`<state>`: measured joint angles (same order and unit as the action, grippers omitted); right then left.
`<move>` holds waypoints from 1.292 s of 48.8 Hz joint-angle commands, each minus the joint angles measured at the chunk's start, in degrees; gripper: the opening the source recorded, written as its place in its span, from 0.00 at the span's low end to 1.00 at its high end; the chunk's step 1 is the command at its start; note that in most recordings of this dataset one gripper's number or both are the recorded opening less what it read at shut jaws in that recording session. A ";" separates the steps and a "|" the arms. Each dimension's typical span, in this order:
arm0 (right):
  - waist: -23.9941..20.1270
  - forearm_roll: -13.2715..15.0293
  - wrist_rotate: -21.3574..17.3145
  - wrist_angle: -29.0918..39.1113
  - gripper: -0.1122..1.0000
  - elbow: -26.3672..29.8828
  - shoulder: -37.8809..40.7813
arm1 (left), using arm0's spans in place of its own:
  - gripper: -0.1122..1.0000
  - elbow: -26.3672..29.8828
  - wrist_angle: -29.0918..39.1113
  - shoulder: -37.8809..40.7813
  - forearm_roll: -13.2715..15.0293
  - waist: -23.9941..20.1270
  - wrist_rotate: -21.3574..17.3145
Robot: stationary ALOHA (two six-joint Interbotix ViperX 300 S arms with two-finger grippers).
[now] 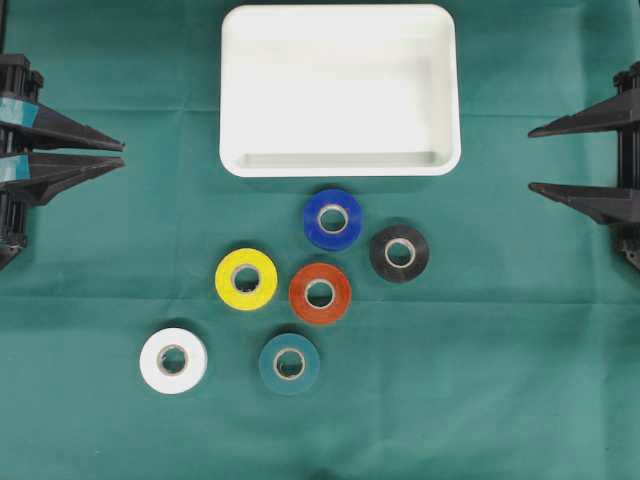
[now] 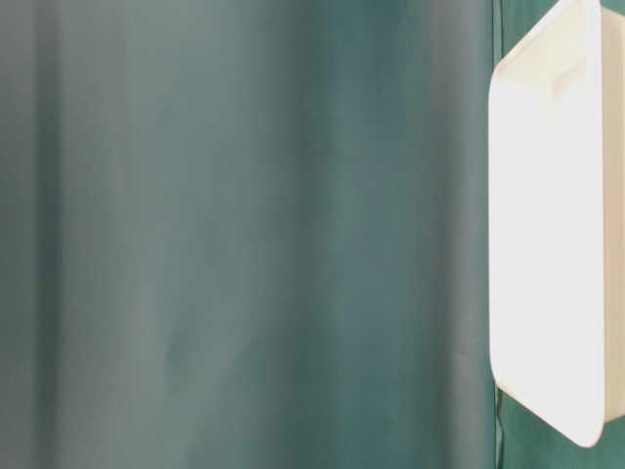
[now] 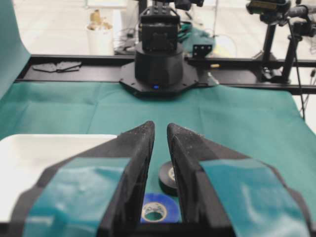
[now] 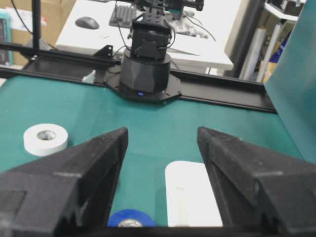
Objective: Put the tape into the white case with the left arm.
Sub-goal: 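Move the left gripper open toward the yellow tape roll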
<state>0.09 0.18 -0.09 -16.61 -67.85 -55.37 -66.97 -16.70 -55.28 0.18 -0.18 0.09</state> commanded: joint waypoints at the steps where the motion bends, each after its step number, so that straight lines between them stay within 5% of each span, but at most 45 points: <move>1: 0.53 0.09 0.09 -0.53 0.32 0.18 0.53 | 0.32 0.09 -0.26 0.35 1.32 0.35 -0.18; 8: 0.70 0.35 0.09 -0.53 0.12 -0.62 0.53 | 0.13 0.18 -0.09 0.62 1.32 0.35 -0.09; 13: 0.70 0.35 0.00 -0.53 0.03 -0.70 0.53 | 0.11 0.18 -0.09 0.62 1.32 0.35 -0.18; 36: 0.70 0.35 0.00 -0.53 0.02 -1.93 0.44 | 0.12 1.05 3.43 1.85 1.49 2.29 0.18; 41: 0.70 0.35 0.00 -0.44 0.02 -2.02 0.35 | 0.27 1.14 3.43 1.93 1.41 2.81 -0.35; 54: 0.70 0.35 0.00 -0.44 0.02 -2.81 0.26 | 0.93 0.97 3.52 2.02 1.41 2.90 -0.53; 63: 1.14 0.62 0.26 2.11 0.02 -5.36 0.26 | 1.00 1.05 4.92 5.19 1.41 2.90 -0.26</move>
<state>0.88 0.53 0.18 -15.56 -72.95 -55.28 -67.32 -11.95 -52.03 1.49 2.46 -0.26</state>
